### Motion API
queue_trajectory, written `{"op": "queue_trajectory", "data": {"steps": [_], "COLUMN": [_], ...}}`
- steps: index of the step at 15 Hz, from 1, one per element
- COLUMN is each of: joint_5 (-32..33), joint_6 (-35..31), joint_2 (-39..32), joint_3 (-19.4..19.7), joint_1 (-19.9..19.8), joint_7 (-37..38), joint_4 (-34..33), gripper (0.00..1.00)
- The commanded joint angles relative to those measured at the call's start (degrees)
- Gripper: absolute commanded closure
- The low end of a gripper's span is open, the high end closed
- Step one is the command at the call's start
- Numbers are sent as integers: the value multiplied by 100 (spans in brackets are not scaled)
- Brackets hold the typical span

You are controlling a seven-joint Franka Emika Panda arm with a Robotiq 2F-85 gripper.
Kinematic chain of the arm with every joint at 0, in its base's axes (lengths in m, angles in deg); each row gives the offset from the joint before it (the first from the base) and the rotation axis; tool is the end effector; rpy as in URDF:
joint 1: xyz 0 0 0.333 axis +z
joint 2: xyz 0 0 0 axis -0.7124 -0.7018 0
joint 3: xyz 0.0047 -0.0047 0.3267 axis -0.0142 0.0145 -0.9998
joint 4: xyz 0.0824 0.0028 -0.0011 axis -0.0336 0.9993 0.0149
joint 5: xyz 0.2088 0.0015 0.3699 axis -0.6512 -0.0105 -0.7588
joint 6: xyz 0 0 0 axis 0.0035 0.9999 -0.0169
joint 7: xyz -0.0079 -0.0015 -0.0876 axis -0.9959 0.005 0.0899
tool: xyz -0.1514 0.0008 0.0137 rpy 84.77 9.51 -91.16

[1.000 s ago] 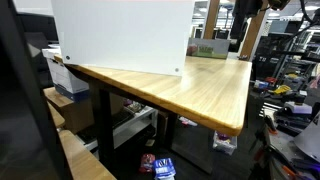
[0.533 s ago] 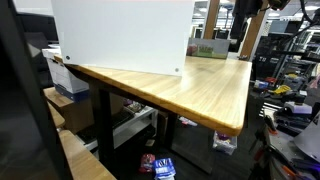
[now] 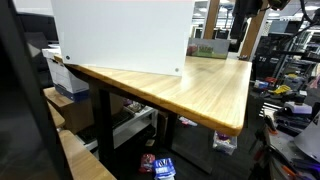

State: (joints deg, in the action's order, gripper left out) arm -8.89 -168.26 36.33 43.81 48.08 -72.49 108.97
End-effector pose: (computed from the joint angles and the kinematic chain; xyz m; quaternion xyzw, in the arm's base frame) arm 0.3793 0.0505 0.4039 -0.9990 0.0339 0.0028 0.0307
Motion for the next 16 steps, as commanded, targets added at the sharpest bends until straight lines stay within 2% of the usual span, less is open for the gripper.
{"op": "queue_trajectory", "data": {"steps": [1,8,16], "joint_5": [-4,13,164], "joint_6": [14,6,-375], "joint_2": [-1,10,-20], "joint_3": [-9,2,283], "joint_1": [-13,-28,-444], "joint_7": [-7,-15,36], "joint_4": [-10,-12,-182], "gripper": [0,0,0]}}
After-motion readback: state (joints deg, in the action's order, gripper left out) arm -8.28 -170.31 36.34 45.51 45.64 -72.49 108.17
